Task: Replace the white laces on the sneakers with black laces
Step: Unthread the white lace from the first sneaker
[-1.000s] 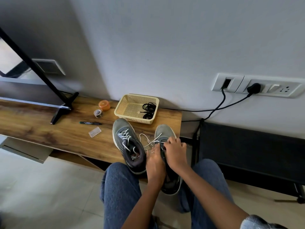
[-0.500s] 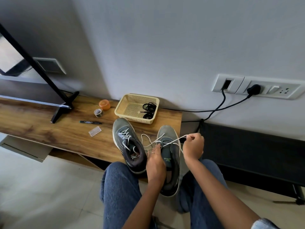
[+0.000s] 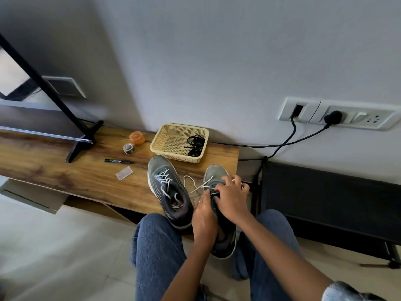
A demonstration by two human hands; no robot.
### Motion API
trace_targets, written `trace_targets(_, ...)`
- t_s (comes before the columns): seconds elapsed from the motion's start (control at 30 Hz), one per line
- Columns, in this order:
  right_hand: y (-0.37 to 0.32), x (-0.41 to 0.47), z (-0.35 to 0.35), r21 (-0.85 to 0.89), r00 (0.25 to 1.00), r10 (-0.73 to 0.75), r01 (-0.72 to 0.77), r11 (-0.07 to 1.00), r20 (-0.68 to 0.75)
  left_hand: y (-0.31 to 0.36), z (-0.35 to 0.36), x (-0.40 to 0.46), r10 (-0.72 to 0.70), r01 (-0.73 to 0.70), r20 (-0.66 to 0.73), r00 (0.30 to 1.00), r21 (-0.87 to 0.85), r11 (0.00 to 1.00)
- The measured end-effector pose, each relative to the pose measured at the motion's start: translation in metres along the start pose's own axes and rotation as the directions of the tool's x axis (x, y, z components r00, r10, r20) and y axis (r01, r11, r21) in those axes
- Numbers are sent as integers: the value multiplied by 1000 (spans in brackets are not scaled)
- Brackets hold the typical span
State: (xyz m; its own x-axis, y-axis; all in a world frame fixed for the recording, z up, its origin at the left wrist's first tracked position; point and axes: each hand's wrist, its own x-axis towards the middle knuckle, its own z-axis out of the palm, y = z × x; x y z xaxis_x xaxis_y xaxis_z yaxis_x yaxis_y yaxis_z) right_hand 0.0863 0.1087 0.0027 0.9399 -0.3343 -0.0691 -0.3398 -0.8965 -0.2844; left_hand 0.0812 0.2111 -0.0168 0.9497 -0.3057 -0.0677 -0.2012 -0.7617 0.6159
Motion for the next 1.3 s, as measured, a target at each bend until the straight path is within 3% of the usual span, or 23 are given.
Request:
trace_targets(0.2,-7,0,5,-17,998,-25,24,1000,-61,2,-3,-1,-25,25,-7,1000,-13,1000)
trace_targets(0.5,7,-4,6,206,912,137,-59,977,-387,14,-4,0,-117,117,27,993,-19,993)
trace_targets(0.63,9,-8,16,319,894,203,-72,945,-400,19,-2,6,-162,162,29,986,-21,987)
trace_targets(0.77,4,-15,21,410,883,221,-36,911,-414,22,-4,7,-253,255,33,967,-130,958)
trace_targets(0.97,-3,-24,22,492,853,282,-34,870,-438,28,-7,6,-293,280,-17,956,-244,928)
trace_targets(1.3,0,-26,38,620,870,298,11,784,-393,27,-2,6,-391,358,-44,919,-318,878)
